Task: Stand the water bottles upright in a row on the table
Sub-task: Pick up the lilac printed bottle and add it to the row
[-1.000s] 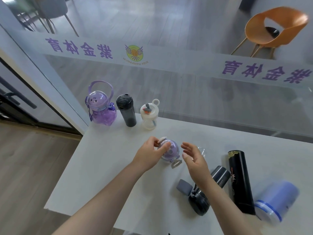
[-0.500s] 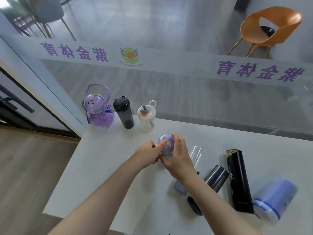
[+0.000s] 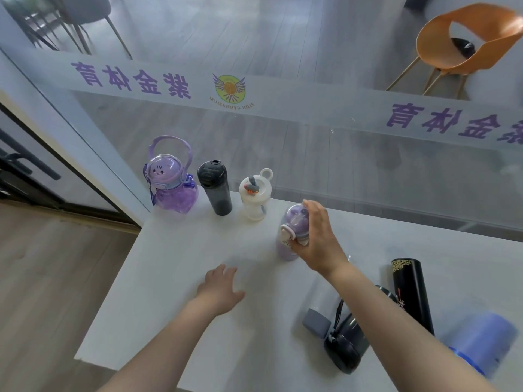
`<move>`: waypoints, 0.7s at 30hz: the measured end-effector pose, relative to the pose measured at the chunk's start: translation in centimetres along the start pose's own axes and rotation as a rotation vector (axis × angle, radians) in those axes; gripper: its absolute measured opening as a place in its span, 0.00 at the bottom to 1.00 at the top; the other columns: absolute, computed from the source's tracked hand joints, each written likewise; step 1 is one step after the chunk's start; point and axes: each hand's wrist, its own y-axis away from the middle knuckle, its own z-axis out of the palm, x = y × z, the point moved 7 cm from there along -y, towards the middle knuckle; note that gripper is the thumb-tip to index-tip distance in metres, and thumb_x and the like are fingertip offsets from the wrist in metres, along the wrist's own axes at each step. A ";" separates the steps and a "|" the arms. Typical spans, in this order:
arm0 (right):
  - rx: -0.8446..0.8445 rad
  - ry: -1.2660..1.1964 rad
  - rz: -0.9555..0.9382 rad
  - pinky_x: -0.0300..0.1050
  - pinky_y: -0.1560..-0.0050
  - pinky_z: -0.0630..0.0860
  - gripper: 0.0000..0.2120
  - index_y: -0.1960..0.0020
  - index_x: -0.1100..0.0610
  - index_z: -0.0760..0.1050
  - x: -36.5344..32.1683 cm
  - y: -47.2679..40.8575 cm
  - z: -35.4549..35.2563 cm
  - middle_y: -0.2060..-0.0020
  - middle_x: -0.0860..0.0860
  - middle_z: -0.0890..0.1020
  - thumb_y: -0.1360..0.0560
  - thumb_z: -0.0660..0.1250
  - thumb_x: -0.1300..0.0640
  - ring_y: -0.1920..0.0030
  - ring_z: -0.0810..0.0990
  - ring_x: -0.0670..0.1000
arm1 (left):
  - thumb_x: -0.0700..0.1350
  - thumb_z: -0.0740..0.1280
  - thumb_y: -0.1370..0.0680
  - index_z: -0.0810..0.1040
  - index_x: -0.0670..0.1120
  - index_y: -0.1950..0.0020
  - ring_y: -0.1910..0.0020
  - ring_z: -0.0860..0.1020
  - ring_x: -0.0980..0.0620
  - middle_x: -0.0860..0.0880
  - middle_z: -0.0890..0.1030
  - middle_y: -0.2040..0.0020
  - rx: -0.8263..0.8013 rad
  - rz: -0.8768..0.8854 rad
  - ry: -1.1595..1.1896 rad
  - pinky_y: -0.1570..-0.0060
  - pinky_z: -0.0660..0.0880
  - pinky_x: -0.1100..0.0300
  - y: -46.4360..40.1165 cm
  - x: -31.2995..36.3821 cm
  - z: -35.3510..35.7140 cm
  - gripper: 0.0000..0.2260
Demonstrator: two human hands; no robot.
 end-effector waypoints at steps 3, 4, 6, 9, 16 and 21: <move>-0.050 -0.016 0.001 0.36 0.34 0.62 0.38 0.27 0.61 0.60 0.6 -2.0 -0.1 0.30 0.56 0.63 0.30 0.75 0.53 0.30 0.65 0.52 | 0.61 0.65 0.26 0.48 0.54 0.22 0.22 0.46 0.44 0.47 0.44 0.21 -0.013 -0.023 -0.081 0.28 0.60 0.44 -0.4 -1.3 1.3 0.38; -0.073 -0.026 0.006 0.36 0.35 0.63 0.39 0.27 0.60 0.59 0.7 -2.6 -0.2 0.30 0.54 0.63 0.30 0.76 0.54 0.31 0.65 0.52 | 0.61 0.66 0.26 0.47 0.54 0.22 0.22 0.45 0.44 0.47 0.43 0.21 -0.011 -0.018 -0.103 0.28 0.61 0.44 -0.4 -1.5 1.6 0.40; -0.126 -0.045 0.036 0.38 0.39 0.65 0.39 0.26 0.56 0.58 1.1 -3.8 -0.4 0.30 0.50 0.63 0.30 0.76 0.55 0.33 0.67 0.49 | 0.61 0.68 0.27 0.45 0.53 0.22 0.22 0.44 0.43 0.47 0.41 0.21 0.004 0.001 -0.149 0.29 0.62 0.44 -0.4 -1.5 2.0 0.43; -0.177 -0.064 0.064 0.39 0.40 0.67 0.39 0.27 0.52 0.57 1.5 -5.7 -0.7 0.31 0.48 0.65 0.30 0.75 0.56 0.36 0.68 0.44 | 0.61 0.69 0.28 0.42 0.52 0.22 0.22 0.44 0.42 0.45 0.40 0.21 0.036 0.022 -0.225 0.29 0.62 0.44 -0.2 -1.4 2.3 0.46; -0.185 -0.027 0.055 0.37 0.40 0.63 0.40 0.27 0.52 0.59 2.6 -9.5 -1.1 0.37 0.43 0.68 0.32 0.76 0.58 0.39 0.68 0.44 | 0.61 0.70 0.28 0.39 0.51 0.22 0.22 0.42 0.41 0.44 0.38 0.21 0.039 0.016 -0.271 0.29 0.60 0.42 -0.3 -1.3 2.8 0.48; -0.210 -0.026 0.047 0.45 0.36 0.67 0.40 0.27 0.45 0.57 3.3 -10.8 -1.0 0.31 0.45 0.66 0.32 0.76 0.53 0.34 0.69 0.49 | 0.61 0.69 0.28 0.38 0.51 0.22 0.22 0.41 0.41 0.44 0.37 0.21 0.041 0.009 -0.278 0.29 0.59 0.43 -0.5 -1.4 3.0 0.48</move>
